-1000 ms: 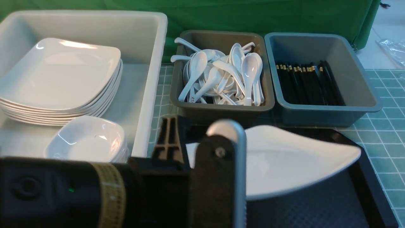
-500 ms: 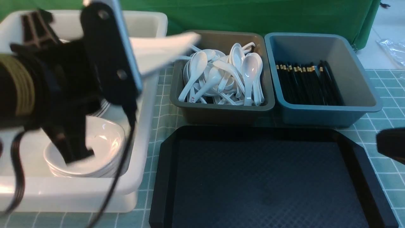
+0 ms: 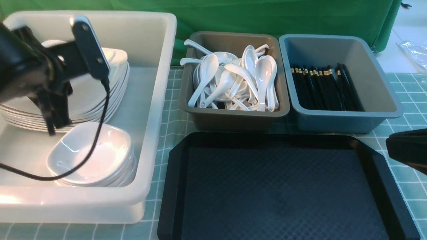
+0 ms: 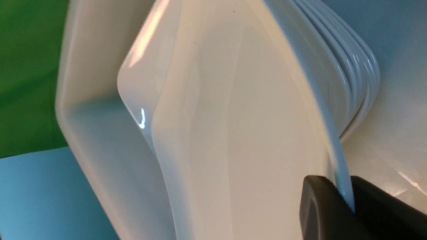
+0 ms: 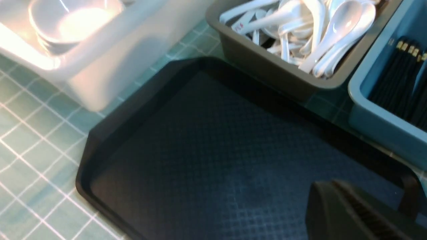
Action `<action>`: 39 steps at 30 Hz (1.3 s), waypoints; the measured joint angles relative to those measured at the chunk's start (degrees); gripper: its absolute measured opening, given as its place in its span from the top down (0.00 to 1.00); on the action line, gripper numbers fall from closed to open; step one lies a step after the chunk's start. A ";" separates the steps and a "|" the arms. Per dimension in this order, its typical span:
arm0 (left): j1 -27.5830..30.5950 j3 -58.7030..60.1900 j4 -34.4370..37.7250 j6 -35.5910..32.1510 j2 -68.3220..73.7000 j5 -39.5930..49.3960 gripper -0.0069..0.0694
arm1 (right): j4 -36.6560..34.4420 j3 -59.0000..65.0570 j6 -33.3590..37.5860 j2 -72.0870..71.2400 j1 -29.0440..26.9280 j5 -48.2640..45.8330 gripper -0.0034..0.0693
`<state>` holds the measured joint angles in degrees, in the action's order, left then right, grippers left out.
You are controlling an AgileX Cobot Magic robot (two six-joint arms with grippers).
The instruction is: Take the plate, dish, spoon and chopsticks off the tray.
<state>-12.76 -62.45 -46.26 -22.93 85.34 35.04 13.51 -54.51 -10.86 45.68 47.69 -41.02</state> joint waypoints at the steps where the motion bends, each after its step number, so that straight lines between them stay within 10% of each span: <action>1: 0.00 0.00 -0.25 0.19 0.85 -0.04 0.87 | -0.05 0.00 0.00 0.00 0.00 -0.31 0.92; 12: 0.11 0.00 -4.47 3.39 6.34 -3.02 0.85 | -2.28 0.00 1.05 -0.05 0.00 -1.80 0.92; 29: 0.11 0.00 20.49 3.67 -4.73 3.24 0.12 | -8.38 0.00 5.20 -0.05 0.00 -2.72 0.92; 32: 0.11 0.00 33.19 5.40 -13.74 3.85 0.22 | -8.43 0.00 5.66 -0.05 0.00 -2.72 0.91; 39: 0.11 8.87 55.16 -2.60 -38.58 -5.24 0.84 | -8.43 0.00 4.89 -0.05 0.00 -2.72 0.90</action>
<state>-12.65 -53.58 8.91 -25.53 46.76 29.80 5.08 -54.51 -5.97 45.64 47.69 -43.74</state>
